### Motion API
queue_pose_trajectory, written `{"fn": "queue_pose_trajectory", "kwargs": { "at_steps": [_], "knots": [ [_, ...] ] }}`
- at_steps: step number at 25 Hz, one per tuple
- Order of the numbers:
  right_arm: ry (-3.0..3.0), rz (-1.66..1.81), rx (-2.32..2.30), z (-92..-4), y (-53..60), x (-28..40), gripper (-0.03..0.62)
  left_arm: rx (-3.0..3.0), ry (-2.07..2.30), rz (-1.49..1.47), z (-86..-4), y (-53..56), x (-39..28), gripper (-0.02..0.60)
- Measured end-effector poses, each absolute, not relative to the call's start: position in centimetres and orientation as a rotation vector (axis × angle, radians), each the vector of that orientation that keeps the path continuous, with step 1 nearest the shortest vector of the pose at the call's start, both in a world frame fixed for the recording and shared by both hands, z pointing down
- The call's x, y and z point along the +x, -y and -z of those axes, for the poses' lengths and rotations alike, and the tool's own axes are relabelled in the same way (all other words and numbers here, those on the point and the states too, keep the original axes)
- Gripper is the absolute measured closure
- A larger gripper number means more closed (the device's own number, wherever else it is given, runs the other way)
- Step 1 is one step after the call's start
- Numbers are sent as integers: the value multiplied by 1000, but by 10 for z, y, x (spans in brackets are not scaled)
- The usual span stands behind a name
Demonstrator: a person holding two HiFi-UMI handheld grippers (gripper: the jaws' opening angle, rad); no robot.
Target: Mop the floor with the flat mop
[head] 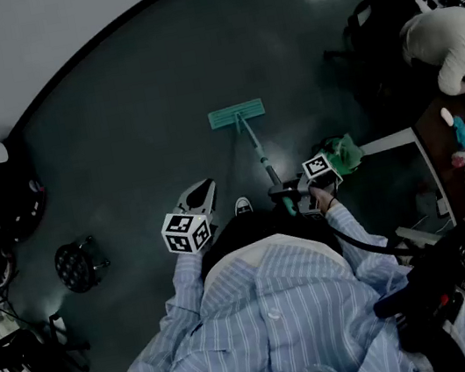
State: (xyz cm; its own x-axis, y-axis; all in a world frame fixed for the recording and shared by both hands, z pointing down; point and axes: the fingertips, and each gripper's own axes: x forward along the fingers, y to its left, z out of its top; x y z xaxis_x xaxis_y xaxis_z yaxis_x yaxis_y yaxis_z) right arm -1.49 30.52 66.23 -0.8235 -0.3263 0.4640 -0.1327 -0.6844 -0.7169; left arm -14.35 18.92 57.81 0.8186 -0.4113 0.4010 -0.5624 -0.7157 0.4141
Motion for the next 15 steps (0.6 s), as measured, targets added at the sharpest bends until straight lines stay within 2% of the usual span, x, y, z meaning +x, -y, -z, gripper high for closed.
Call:
{"fn": "queue_pose_trajectory", "kwargs": {
  "at_steps": [15],
  "knots": [
    [-1188, 2623, -876, -661, -298, -11, 498, 2480, 697, -406, -579, -176, -140, 568]
  ]
}}
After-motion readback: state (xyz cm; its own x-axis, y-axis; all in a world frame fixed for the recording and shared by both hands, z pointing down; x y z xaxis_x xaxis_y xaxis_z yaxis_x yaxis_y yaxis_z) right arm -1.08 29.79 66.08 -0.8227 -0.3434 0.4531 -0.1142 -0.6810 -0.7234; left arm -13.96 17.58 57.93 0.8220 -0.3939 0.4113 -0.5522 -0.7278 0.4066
